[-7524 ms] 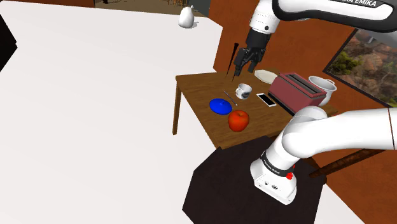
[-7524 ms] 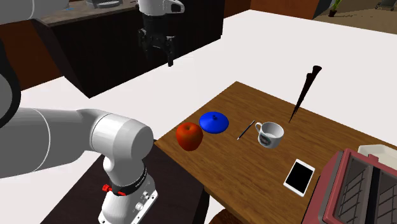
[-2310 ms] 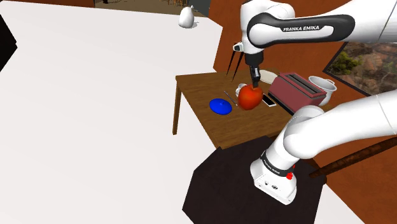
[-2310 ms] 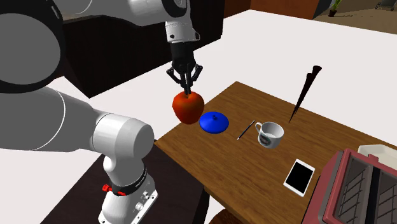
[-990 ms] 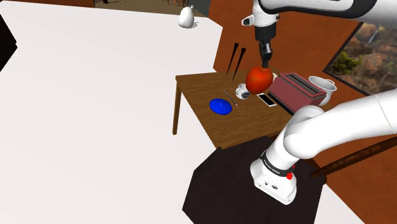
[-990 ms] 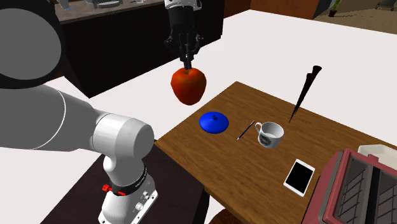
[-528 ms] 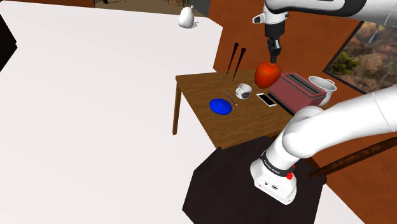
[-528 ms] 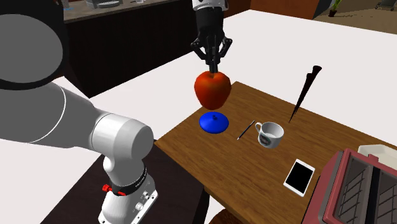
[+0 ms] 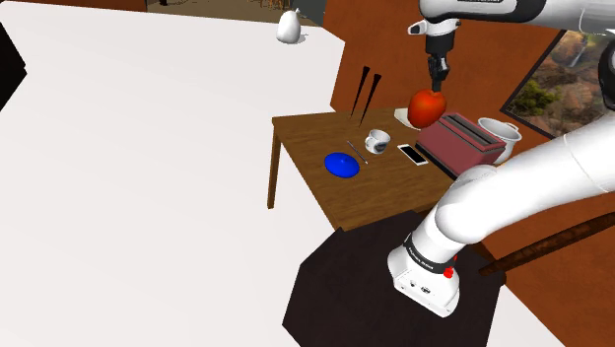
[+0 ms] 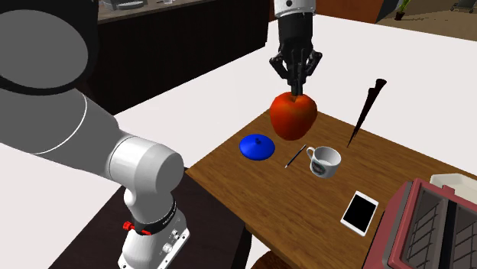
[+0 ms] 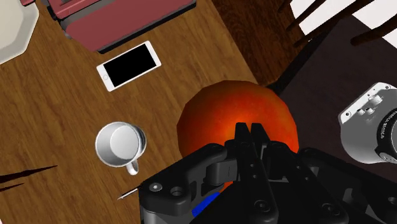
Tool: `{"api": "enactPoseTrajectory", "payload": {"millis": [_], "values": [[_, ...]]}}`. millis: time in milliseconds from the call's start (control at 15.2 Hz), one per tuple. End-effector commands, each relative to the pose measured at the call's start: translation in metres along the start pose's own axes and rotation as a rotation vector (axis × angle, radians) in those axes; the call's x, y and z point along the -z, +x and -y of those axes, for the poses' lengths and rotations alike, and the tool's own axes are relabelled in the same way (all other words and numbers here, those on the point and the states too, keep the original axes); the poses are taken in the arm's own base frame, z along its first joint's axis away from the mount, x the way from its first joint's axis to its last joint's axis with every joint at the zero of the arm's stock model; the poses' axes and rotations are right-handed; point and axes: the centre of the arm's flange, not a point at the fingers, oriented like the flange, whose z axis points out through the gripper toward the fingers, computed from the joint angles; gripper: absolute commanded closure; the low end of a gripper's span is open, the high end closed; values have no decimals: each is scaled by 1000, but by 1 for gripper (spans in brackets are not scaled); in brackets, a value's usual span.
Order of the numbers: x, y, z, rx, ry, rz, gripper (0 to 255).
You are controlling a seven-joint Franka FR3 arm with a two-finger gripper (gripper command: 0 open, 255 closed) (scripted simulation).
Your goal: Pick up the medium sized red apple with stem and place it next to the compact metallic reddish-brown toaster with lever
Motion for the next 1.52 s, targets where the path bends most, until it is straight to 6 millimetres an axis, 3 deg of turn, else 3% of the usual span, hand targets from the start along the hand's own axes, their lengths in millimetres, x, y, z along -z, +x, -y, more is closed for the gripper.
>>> {"api": "enactPoseTrajectory", "payload": {"millis": [0,924,1452], "values": [[-7,-17,-19,1,-1,1,255],[-52,-125,-160,1,-1,1,255],[-91,-108,-161,1,-1,1,255]]}}
